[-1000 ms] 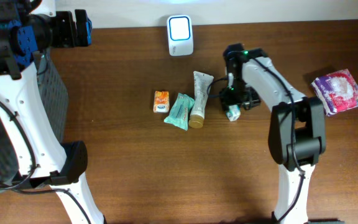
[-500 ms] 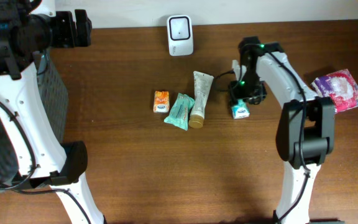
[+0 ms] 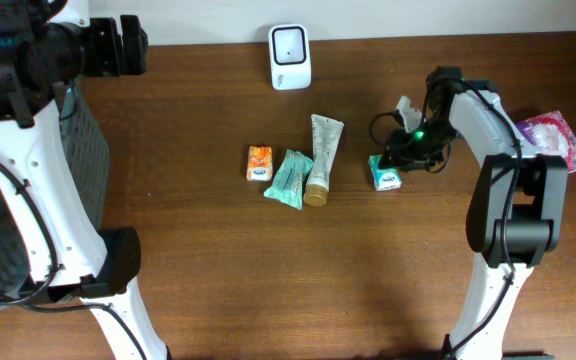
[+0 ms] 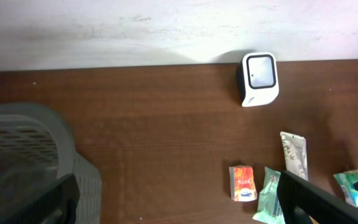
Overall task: Scan the item barcode
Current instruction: 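Grasp the green soap bar with the right gripper and lift it, then hold the green soap bar up to the white scanner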
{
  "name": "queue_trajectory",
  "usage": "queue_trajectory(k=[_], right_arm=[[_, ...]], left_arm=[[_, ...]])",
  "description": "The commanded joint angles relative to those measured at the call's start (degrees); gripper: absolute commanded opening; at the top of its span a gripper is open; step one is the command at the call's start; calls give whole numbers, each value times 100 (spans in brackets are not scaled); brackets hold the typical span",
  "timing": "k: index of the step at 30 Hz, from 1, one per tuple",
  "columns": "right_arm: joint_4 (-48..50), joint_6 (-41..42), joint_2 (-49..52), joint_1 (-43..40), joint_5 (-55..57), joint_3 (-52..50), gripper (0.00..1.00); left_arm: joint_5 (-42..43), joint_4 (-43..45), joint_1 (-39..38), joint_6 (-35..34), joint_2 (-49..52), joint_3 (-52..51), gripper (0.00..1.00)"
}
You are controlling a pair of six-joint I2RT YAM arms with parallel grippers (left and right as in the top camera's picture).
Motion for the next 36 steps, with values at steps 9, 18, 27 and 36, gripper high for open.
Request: queue_trajectory(k=[9, 18, 27, 36], right_arm=[[695, 57, 24, 24, -1825, -874, 4], [1064, 514, 24, 490, -6496, 57, 4], [1729, 1786, 24, 1088, -6498, 879, 4], [2304, 2441, 24, 1088, -6498, 1451, 4]], left_arm=[[59, -4, 15, -33, -24, -4, 99], [59, -4, 15, -33, -24, -4, 99], [59, -4, 15, -33, -24, -4, 99], [59, -4, 15, -33, -24, -4, 99]])
